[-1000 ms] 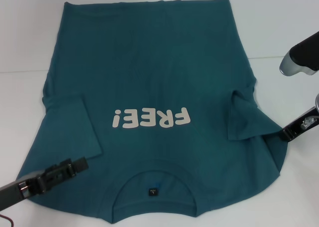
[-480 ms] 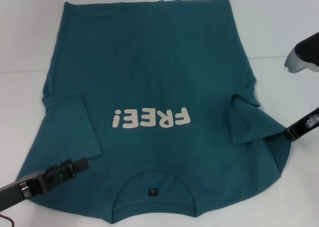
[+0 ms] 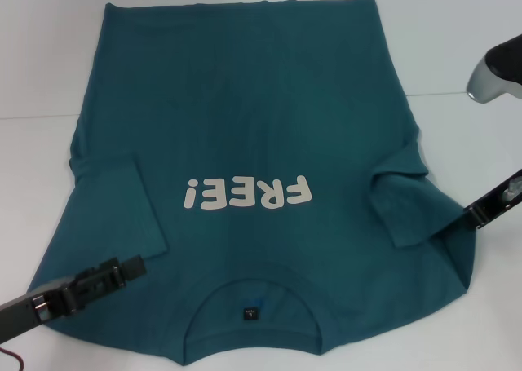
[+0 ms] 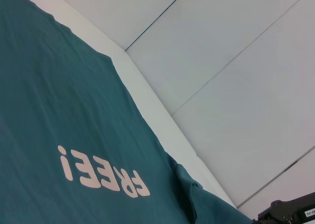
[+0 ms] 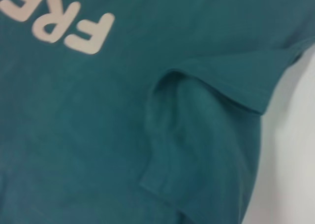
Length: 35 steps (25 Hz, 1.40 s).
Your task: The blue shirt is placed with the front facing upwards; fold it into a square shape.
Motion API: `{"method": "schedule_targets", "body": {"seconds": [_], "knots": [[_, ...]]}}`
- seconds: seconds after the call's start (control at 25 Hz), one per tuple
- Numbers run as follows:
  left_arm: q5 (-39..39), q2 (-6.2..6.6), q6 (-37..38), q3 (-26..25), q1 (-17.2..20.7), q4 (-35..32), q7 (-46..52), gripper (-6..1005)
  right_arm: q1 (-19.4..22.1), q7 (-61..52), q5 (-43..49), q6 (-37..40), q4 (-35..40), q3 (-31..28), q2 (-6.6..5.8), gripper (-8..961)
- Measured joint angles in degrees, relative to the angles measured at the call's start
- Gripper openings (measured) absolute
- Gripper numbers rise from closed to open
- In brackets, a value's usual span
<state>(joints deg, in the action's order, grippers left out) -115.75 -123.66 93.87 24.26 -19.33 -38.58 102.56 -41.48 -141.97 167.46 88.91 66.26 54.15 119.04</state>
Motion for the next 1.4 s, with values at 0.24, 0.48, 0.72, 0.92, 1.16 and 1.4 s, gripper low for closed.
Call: {"method": "schedule_targets", "body": {"seconds": [0.24,0.48,0.72,0.92,1.16,1.4], "knots": [[0.0,0.0,0.0,0.0,0.0,0.0,0.0,876,-1.83,-0.12,-3.43,3.26,-0.28,0.28,0.37,6],[0.0,0.0,-0.05,0.0,0.0,0.0,0.0,874,-3.17,-0.84,-5.35,3.03,-2.4,0.38,0.46,6],[0.0,0.0,-0.49,0.0,0.08,0.03,0.0,872,-4.32,-0.86,-4.9,0.86,-7.44,0.51,0.37,9],[0.0,0.0,-0.52,0.0,0.09,0.08,0.0,870,-4.46,-0.85,-5.05,0.19,-8.6,0.44,0.37,13],[0.0,0.0,-0.62,0.0,0.1,0.09,0.0,868,-4.91,-0.6,-7.22,-0.38,-9.0,-1.78,0.16,103],[0.0,0.0,-0.63,-0.19,0.34,0.09,0.0,866,-4.16,-0.38,-13.17,-2.63,-8.64,-4.08,-0.69,334]]}}
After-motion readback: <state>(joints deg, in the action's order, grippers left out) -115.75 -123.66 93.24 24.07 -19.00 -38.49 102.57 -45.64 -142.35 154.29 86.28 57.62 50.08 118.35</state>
